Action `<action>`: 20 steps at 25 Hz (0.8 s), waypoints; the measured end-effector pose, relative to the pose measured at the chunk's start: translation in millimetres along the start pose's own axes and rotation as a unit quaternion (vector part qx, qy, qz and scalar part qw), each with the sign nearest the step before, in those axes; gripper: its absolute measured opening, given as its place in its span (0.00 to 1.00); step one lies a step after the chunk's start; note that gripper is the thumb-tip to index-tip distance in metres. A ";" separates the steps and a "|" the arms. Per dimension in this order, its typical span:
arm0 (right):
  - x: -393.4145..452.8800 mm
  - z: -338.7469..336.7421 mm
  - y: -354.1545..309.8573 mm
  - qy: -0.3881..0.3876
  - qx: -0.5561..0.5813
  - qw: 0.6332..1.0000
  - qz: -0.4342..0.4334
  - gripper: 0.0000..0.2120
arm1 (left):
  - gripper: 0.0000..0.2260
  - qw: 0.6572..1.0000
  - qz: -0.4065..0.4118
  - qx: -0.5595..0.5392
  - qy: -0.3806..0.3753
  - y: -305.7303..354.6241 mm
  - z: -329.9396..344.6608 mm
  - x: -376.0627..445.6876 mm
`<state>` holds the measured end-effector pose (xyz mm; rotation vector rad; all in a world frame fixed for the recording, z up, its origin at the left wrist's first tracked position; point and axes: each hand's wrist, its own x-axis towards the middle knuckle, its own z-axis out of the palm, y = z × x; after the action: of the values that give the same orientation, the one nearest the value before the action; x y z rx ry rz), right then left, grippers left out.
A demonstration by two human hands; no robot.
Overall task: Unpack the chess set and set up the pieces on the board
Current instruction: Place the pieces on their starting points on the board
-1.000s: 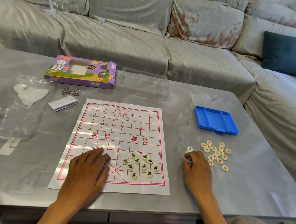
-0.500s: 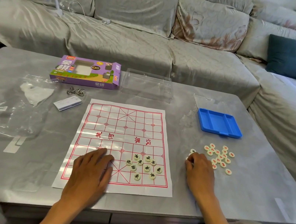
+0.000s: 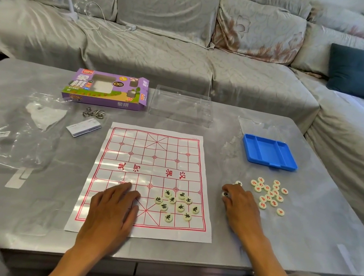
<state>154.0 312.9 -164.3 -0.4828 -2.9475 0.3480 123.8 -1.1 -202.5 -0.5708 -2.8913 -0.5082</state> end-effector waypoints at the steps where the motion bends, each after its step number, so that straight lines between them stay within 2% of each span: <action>1: 1.5 -1.3 -1.3 -0.007 -0.005 1.000 -0.008 0.12 | 0.19 1.000 0.000 0.001 -0.002 -0.7 0.5 0.0; 4: 3.4 -3.7 -5.7 -0.006 -0.001 1.000 -0.010 0.10 | 0.19 1.000 -0.003 0.002 0.000 -0.6 0.9 -0.1; 8: 2.1 -2.2 -42.9 0.039 0.125 0.991 -0.020 0.07 | 0.19 1.000 -0.005 -0.001 -0.003 -0.3 -0.1 0.4; 12: 3.8 19.0 -76.0 -0.003 0.089 0.994 -0.058 0.08 | 0.18 1.000 -0.001 -0.001 0.000 -0.4 -0.5 -0.8; 14: 4.4 14.7 -69.2 -0.021 0.092 0.994 -0.053 0.11 | 0.18 1.000 -0.002 -0.003 0.002 -0.3 -1.2 -1.2; 15: 4.4 7.5 -59.4 -0.005 0.084 0.996 -0.036 0.11 | 0.18 1.000 -0.003 -0.003 0.000 -0.5 -1.1 -0.6; 17: 4.1 -7.5 -21.4 0.078 0.043 0.996 0.023 0.10 | 0.19 1.000 -0.001 -0.003 -0.004 -0.5 0.0 0.9; 18: 2.6 -14.0 0.3 0.095 0.032 0.994 0.053 0.11 | 0.19 1.000 -0.001 -0.003 -0.003 -0.5 0.0 1.2; 20: -1.1 -17.1 29.4 0.053 0.028 0.995 0.084 0.11 | 0.19 1.000 -0.002 -0.003 -0.002 -0.5 0.5 1.3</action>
<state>166.6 343.2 -155.2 -0.7196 -2.7930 0.4088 122.4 -0.9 -202.9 -0.5673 -2.8966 -0.5171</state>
